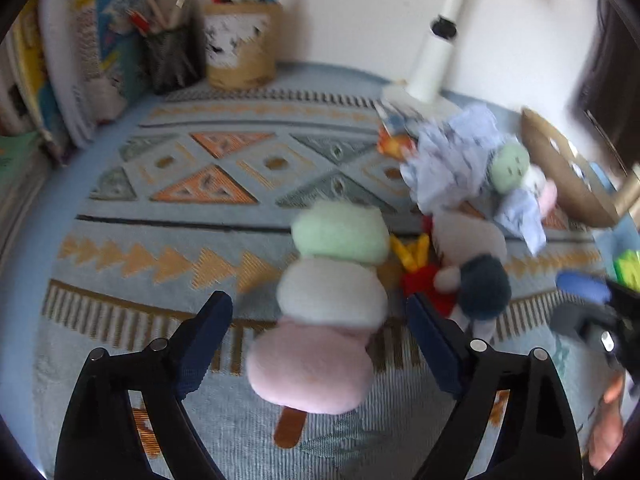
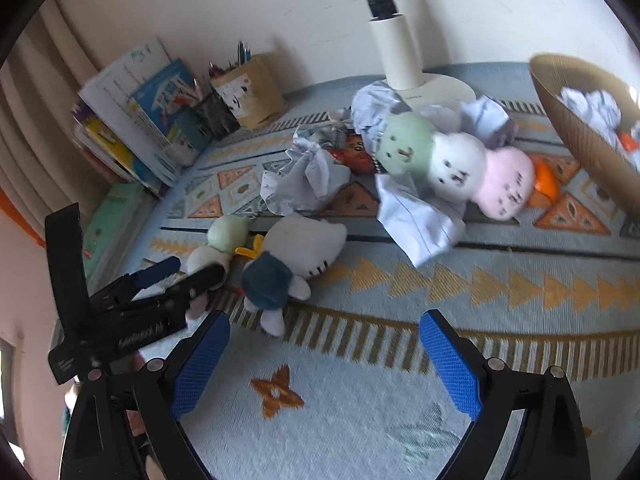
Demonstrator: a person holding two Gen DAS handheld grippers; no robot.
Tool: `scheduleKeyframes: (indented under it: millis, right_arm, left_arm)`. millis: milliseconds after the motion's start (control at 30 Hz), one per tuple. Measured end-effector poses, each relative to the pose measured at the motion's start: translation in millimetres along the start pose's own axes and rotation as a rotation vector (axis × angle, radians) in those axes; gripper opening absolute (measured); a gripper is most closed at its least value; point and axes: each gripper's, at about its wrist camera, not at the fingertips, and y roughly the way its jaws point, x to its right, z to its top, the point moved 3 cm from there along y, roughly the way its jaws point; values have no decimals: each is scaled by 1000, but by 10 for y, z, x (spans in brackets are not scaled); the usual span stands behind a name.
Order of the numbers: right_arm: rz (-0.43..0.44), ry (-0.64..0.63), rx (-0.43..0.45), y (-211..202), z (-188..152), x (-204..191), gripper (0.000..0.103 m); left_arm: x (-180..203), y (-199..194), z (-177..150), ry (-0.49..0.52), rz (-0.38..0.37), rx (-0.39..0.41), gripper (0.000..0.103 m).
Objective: Organize objects
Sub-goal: 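Grasp the white-and-blue plush cat with the right gripper while the left holds the stacked plush, then carry both plushes over the amber bowl and open both grippers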
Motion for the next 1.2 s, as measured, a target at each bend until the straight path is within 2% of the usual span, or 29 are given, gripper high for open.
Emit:
scheduleKeyframes:
  millis: [33,133,233,300,367,500,633,767,833,867,900,1000,1067,1133,1200]
  right_arm:
    - [-23,12,-9,65,34,-17,96]
    - [11,60,-37,280,120,-114,95]
    - [-4,69,-46,453,165,-245,87]
    - [-71,37,-31,531,188,-307,67]
    - [-71,-4,-15,523,181,-333,56]
    - [11,-15,12,201,49,-78,55]
    - [-24,-131,35,-321,-249,359,56]
    - [-95,-172,-21,-557,-431,947,56]
    - [-108,-168,-61,-577,-476,1207,56]
    - [-112,-155,-69,-573,-493,1313,56]
    - [-91,-121,-65,-589,-504,1414,57]
    - [-25,-26,-35,-680,-532,1588,65]
    - [-35,7,-22,-717,-553,1647,75]
    - [-29,34,-19,-723,-598,1651,75]
    - [-30,57,-20,-684,-624,1603,76]
  left_arm:
    - [8,0,-11,3,7,-1,87]
    - [38,-23,-25,5,10,15,63]
    - [77,-45,-36,24,7,18,55]
    - [113,-47,-44,39,26,19,54]
    - [135,-74,-57,36,28,22,53]
    - [270,-246,-110,17,-58,90,53]
    - [588,-346,-261,19,-110,105,53]
    - [960,-236,-258,67,-93,53,53]
    - [1159,-106,-271,104,-49,-26,53]
    - [1218,-66,-286,113,-22,-46,53]
    - [1264,-70,-295,122,14,-34,53]
    - [1277,-89,-306,92,11,-26,58]
    - [1216,-89,-310,50,-5,-29,68]
    - [1211,-90,-312,40,-14,-38,73]
    - [1230,-69,-313,53,16,-46,73]
